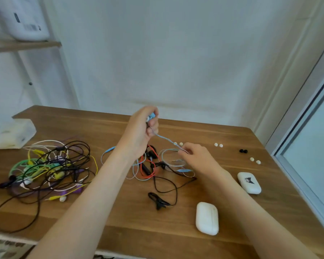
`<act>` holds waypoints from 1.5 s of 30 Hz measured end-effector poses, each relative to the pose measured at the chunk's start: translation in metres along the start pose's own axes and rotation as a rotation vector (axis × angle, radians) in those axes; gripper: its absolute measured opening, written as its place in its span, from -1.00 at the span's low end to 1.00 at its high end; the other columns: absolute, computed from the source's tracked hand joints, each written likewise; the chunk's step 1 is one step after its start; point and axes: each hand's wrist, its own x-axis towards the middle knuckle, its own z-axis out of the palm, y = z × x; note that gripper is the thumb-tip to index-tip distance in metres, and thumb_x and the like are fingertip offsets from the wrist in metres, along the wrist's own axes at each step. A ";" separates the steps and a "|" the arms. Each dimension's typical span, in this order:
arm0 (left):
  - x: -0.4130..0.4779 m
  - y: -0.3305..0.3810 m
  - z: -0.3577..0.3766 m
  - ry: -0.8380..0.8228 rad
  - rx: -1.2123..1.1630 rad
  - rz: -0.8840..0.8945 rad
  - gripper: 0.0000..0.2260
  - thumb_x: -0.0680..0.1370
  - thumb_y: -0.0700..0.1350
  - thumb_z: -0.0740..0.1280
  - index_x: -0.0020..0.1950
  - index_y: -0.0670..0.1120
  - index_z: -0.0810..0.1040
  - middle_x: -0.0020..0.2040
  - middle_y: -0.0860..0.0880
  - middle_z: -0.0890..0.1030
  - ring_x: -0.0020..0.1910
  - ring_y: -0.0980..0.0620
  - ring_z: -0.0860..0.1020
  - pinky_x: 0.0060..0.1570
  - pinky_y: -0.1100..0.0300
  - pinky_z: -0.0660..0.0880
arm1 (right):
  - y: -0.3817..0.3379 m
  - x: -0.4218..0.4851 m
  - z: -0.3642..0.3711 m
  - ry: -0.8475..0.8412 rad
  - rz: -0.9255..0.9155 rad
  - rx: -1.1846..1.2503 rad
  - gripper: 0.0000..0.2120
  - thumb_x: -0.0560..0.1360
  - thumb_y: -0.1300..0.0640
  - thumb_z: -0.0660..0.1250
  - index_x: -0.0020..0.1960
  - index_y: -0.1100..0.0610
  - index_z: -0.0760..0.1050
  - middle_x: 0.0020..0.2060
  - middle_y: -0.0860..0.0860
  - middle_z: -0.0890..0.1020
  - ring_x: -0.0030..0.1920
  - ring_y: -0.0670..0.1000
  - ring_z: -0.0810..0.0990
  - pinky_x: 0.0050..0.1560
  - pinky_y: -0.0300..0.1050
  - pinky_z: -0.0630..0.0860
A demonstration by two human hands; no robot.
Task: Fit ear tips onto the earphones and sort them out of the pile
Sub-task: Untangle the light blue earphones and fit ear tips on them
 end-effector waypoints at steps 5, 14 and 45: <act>-0.010 0.023 -0.037 -0.019 0.029 0.031 -0.62 0.54 -0.13 0.12 -0.50 -0.04 0.34 -0.58 0.07 0.19 -0.63 0.14 0.12 -0.54 0.24 -0.02 | 0.000 -0.001 -0.026 0.089 0.046 0.015 -0.72 0.63 0.06 0.15 -0.19 0.08 0.51 -0.39 -0.03 0.61 -0.40 -0.10 0.50 -0.30 -0.17 0.44; -0.037 0.003 -0.035 -0.070 0.930 -0.041 -0.48 0.41 0.31 0.35 0.28 0.10 0.45 0.02 -0.09 0.61 -0.13 -0.07 0.58 -0.05 0.03 0.53 | -0.070 -0.011 -0.054 0.217 -0.090 0.641 -0.74 0.63 0.19 0.14 -0.15 0.19 0.52 -0.57 0.02 0.42 -0.62 -0.13 0.20 -0.56 -0.31 0.16; -0.041 0.084 -0.133 0.510 1.260 0.086 -0.53 0.64 0.12 0.11 -0.32 -0.18 0.41 -0.27 -0.06 0.41 -0.19 -0.04 0.41 -0.17 0.13 0.25 | -0.163 0.023 0.056 -0.245 -0.370 0.333 -0.73 0.52 0.17 0.36 0.22 0.06 0.52 0.12 -0.13 0.52 0.15 -0.16 0.47 0.08 -0.42 0.35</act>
